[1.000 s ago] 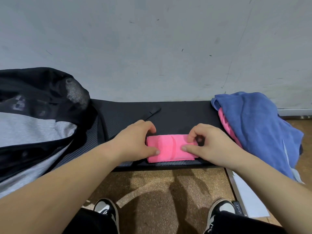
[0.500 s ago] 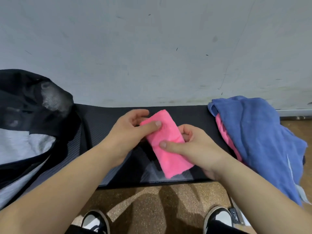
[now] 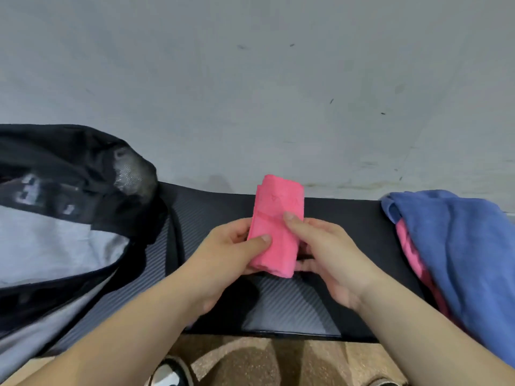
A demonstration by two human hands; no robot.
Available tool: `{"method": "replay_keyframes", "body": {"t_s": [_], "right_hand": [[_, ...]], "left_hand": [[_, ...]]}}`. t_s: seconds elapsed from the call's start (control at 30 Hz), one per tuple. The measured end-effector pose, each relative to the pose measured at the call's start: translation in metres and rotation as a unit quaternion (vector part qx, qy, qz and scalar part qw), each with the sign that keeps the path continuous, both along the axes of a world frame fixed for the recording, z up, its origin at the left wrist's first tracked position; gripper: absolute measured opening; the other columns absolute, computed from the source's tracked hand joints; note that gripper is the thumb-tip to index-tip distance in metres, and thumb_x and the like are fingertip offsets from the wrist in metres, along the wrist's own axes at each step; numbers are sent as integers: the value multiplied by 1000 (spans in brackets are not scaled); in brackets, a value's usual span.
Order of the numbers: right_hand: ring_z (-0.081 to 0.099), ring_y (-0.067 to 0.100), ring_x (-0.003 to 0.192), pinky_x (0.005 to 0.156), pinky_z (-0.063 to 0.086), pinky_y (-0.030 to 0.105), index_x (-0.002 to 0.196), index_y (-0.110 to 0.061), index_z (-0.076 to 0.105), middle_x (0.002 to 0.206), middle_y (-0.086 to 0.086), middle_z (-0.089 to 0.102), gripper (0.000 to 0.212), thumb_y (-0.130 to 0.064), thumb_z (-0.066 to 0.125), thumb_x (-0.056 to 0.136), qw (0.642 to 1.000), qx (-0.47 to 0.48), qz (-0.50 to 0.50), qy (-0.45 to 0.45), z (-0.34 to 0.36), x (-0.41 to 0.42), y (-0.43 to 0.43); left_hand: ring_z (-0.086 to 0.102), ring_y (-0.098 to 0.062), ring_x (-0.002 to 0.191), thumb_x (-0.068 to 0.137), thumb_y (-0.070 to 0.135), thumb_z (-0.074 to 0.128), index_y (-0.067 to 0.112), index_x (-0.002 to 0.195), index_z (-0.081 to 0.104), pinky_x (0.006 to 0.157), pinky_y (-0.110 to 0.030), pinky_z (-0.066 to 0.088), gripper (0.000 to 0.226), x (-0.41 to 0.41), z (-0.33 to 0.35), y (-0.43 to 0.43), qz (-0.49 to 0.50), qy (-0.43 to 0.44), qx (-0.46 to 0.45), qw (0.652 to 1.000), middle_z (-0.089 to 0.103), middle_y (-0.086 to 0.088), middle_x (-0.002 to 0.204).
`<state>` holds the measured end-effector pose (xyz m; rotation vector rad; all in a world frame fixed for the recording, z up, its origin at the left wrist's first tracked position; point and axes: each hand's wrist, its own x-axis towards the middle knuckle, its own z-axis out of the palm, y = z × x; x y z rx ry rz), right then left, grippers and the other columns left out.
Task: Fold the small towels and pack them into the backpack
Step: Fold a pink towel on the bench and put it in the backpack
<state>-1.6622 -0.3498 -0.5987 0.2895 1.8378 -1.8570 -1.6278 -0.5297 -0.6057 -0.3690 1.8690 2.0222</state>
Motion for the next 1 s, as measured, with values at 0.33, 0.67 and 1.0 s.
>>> {"method": "replay_keyframes", "body": {"t_s": [0.33, 0.67, 1.0], "right_hand": [[73, 12, 84, 79, 62, 36, 94, -26, 76, 95, 0, 77, 15, -36, 65, 98, 971, 165, 49, 168, 48, 84, -30], [69, 5, 83, 77, 50, 17, 103, -27, 75, 92, -10, 74, 12, -23, 73, 91, 909, 248, 165, 290, 61, 115, -141], [63, 26, 105, 79, 56, 43, 124, -34, 65, 115, -3, 68, 48, -54, 71, 81, 767, 351, 317, 433, -1, 116, -287]], "left_hand": [[79, -29, 96, 101, 15, 65, 12, 108, 78, 90, -48, 64, 14, 97, 59, -89, 88, -3, -98, 991, 82, -11, 101], [65, -9, 59, 93, 12, 63, -3, 95, 73, 58, -19, 55, 18, 131, 84, -178, 164, 44, -225, 959, 68, -9, 78], [80, -13, 86, 100, 20, 67, 25, 113, 78, 84, -35, 65, 17, 156, 74, -264, 206, 92, -187, 956, 83, 1, 94]]}}
